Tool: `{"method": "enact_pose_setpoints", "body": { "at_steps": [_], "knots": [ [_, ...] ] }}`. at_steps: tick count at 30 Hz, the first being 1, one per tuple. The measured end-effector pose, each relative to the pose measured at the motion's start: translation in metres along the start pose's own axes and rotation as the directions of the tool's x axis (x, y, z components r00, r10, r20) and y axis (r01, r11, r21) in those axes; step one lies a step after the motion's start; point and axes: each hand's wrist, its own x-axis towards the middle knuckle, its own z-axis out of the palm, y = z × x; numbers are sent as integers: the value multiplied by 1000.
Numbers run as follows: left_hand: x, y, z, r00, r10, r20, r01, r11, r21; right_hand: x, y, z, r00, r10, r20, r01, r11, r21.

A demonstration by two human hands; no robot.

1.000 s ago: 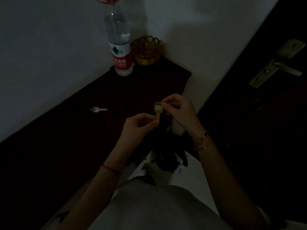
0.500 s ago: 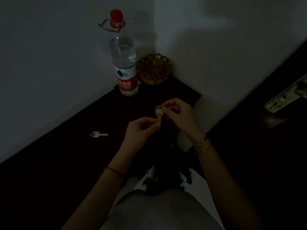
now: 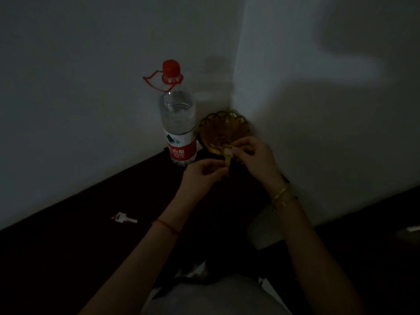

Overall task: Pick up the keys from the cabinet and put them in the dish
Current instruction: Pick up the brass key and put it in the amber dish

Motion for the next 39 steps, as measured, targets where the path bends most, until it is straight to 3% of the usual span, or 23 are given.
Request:
{"method": "enact_pose_setpoints", "body": {
  "at_steps": [6, 14, 22, 31, 39],
  "knots": [
    [64, 15, 13, 997, 35, -71, -29, 996, 80, 73, 6, -9, 1000, -17, -5, 17, 999, -50],
    [120, 13, 27, 984, -65, -164, 75, 995, 58, 151, 34, 3, 996, 14, 92, -2, 991, -132],
    [133, 2, 24, 968, -112, -226, 155, 971, 182, 173, 53, 24, 984, 55, 171, 13, 928, -373],
    [117, -12, 18, 938, 39, -343, 52, 966, 252, 174, 53, 41, 952, 123, 282, 38, 862, -505],
    [103, -21, 11, 940, 90, -328, 9, 957, 289, 165, 42, 30, 958, 25, 287, 157, 789, -594]
  ]
}}
